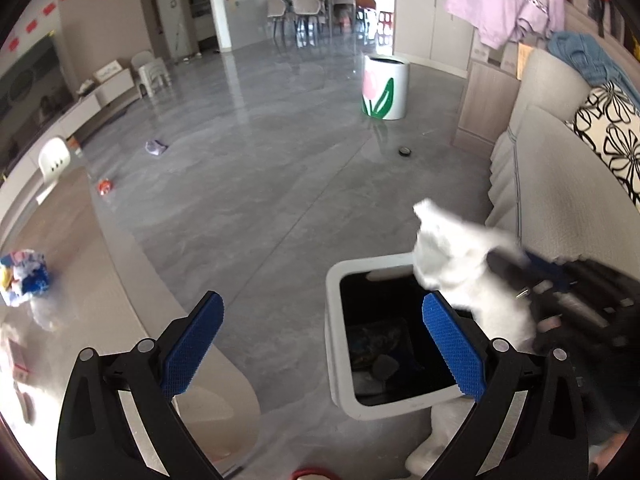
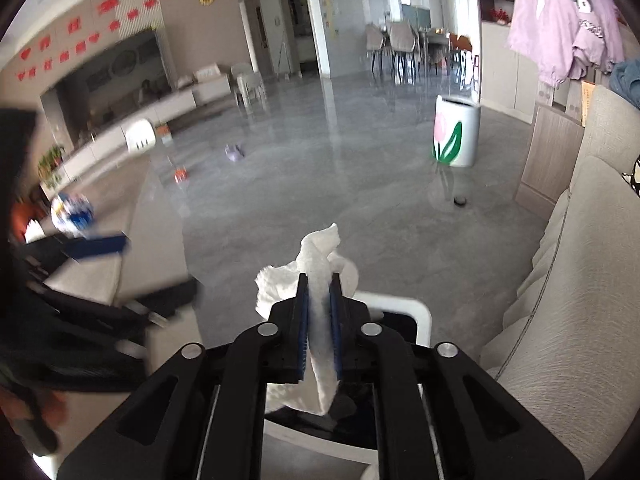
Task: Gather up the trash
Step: 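Open the left tool over the bin while the right tool releases the tissue, then return both open tools to the table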
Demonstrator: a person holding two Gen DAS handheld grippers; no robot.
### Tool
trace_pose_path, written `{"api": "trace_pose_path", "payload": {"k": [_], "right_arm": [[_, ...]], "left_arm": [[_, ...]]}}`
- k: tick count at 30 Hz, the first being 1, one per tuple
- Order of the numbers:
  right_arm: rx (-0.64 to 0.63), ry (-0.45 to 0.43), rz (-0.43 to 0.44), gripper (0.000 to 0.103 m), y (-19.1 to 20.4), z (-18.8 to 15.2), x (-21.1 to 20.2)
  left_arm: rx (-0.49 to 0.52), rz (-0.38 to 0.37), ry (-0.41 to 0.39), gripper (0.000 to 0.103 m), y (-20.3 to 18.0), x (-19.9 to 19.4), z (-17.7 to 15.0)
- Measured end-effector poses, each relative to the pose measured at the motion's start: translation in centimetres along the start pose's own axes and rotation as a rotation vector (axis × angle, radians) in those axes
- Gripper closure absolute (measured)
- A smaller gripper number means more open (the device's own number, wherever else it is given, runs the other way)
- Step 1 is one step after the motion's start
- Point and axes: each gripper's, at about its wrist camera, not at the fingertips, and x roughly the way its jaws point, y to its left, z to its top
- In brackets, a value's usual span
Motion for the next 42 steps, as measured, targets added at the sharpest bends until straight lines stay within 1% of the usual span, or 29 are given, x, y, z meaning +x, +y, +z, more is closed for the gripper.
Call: {"api": "trace_pose_path", "payload": {"k": [1, 2, 3, 4, 5, 10, 14, 18, 20, 24, 28, 30, 36, 39, 42], "right_arm": [[-0.03, 0.027, -0.029, 0.022, 0.3, -0.3, 1.0], [-0.06, 0.039, -0.067, 0.007, 0.4, -0.8, 2.0], [-0.078, 0.058, -0.082, 0.007, 0.5, -1.1, 2.7], [-0.086, 0.072, -0.076, 0.007, 0.6, -1.3, 3.1], [-0.081, 0.064, -0.069, 0.007, 0.7, -1.3, 2.9], [-0.07, -0.015, -0.014, 0.005, 1.4, -0.3, 0.4], [-0.088, -0.081, 0.04, 0.005, 3.2, 1.6, -1.8], [-0.124, -0.139, 0.089, 0.005, 5.6, 3.6, -3.5], [-0.149, -0.166, 0.123, 0.005, 7.4, 4.6, -4.2], [-0.196, -0.203, 0.174, 0.005, 10.9, 5.9, -4.9], [-0.248, -0.221, 0.23, 0.005, 15.0, 6.6, -5.2], [-0.271, -0.222, 0.261, 0.005, 17.1, 6.9, -5.2], [-0.343, -0.216, 0.357, 0.005, 24.0, 7.3, -4.6], [-0.386, -0.216, 0.398, 0.005, 27.6, 7.5, -4.4], [-0.424, -0.218, 0.43, 0.005, 30.9, 7.4, -4.1]], "left_arm": [[-0.009, 0.001, -0.003, 0.005, 0.3, -0.2, -0.1], [-0.016, 0.001, -0.006, 0.005, 0.6, -0.3, -0.1], [-0.025, 0.0, -0.007, 0.005, 0.9, -0.4, -0.3], [-0.028, 0.0, -0.005, 0.005, 1.0, -0.5, -0.2], [-0.03, 0.005, -0.008, 0.005, 1.2, -0.6, -0.3], [-0.044, 0.037, -0.032, 0.005, 2.8, -1.9, -0.9], [-0.098, 0.054, -0.057, 0.005, 5.1, -3.5, -0.9], [-0.156, 0.101, -0.094, 0.005, 8.2, -5.8, -1.8], [-0.184, 0.126, -0.11, 0.005, 9.8, -6.9, -2.4], [-0.27, 0.182, -0.142, 0.005, 14.0, -9.2, -3.8], [-0.347, 0.264, -0.159, 0.005, 18.6, -11.2, -5.8], [-0.378, 0.302, -0.159, 0.005, 21.0, -12.0, -7.0], [-0.484, 0.376, -0.156, 0.005, 27.2, -13.7, -10.9], [-0.526, 0.424, -0.144, 0.005, 30.0, -13.8, -12.9], [-0.562, 0.452, -0.124, 0.005, 32.3, -13.4, -14.6]]}}
